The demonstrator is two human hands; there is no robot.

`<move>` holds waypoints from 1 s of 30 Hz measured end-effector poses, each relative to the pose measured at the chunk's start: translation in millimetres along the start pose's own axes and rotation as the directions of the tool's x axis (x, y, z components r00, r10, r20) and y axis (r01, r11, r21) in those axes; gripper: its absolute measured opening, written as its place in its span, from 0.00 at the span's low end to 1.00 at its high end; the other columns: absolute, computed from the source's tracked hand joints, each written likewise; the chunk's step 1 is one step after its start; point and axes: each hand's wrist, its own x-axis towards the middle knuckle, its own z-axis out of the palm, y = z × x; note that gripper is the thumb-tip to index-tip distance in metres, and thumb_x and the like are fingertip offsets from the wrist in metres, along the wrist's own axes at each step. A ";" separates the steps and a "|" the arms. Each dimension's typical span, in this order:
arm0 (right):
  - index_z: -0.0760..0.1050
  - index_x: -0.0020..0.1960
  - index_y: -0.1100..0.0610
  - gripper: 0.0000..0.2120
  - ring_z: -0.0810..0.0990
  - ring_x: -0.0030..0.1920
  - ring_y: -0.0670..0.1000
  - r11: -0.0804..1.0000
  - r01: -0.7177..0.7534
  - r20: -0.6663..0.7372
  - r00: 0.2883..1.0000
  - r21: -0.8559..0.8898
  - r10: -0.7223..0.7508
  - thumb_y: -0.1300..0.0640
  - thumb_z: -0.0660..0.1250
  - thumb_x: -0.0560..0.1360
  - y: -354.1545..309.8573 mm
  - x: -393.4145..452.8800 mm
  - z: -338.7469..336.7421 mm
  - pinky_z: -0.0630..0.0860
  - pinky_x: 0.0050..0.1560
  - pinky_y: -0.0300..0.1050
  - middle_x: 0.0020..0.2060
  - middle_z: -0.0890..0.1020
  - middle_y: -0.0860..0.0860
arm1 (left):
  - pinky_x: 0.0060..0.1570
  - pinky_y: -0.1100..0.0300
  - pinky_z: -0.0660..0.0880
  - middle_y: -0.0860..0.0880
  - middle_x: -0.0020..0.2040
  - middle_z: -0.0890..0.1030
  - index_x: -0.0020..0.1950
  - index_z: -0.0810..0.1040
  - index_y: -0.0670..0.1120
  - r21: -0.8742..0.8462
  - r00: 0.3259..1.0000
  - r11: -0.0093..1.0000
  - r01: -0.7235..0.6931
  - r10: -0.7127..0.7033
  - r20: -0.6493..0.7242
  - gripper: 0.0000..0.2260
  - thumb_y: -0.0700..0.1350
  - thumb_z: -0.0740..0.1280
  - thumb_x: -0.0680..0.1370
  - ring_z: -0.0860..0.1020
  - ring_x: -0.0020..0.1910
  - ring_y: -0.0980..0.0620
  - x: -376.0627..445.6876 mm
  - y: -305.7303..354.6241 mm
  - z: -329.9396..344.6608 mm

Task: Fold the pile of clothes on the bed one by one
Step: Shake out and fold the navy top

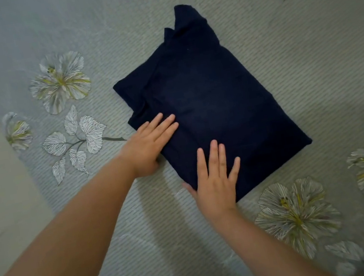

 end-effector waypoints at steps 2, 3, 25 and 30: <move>0.76 0.60 0.60 0.45 0.77 0.59 0.60 0.999 0.032 -0.048 0.998 0.029 -0.030 0.49 0.83 0.45 5.9 1.2 0.2 0.71 0.53 0.66 0.60 0.77 0.62 | 0.67 0.61 0.35 0.58 0.69 0.36 0.68 0.38 0.54 -0.004 0.999 1.000 0.003 -0.003 -0.047 0.37 0.39 0.64 0.75 0.36 0.69 0.57 0.2 -1.9 0.6; 0.77 0.59 0.60 0.44 0.77 0.59 0.60 0.998 0.057 -0.075 0.996 0.040 -0.054 0.54 0.83 0.44 11.2 1.8 -1.2 0.71 0.53 0.66 0.59 0.77 0.62 | 0.68 0.60 0.36 0.57 0.70 0.39 0.69 0.40 0.53 0.015 0.997 0.999 0.030 -0.029 -0.074 0.35 0.39 0.63 0.76 0.38 0.70 0.57 0.1 -0.8 0.0; 0.42 0.74 0.60 0.33 0.47 0.75 0.51 0.933 0.341 -0.047 0.940 0.117 -0.338 0.70 0.56 0.76 247.1 5.4 -117.1 0.33 0.67 0.35 0.75 0.48 0.55 | 0.69 0.63 0.48 0.48 0.75 0.56 0.74 0.53 0.45 0.181 0.959 0.945 0.273 -0.254 -0.124 0.24 0.41 0.55 0.80 0.57 0.73 0.52 82.0 176.6 -97.3; 0.47 0.74 0.60 0.31 0.51 0.74 0.49 0.965 0.235 -0.178 0.961 0.112 -0.213 0.69 0.55 0.75 330.3 -2.6 -201.0 0.38 0.70 0.36 0.75 0.52 0.54 | 0.60 0.56 0.63 0.44 0.69 0.66 0.70 0.62 0.42 0.173 0.961 0.965 0.197 -0.156 -0.227 0.21 0.38 0.59 0.77 0.67 0.66 0.46 129.8 259.0 -183.2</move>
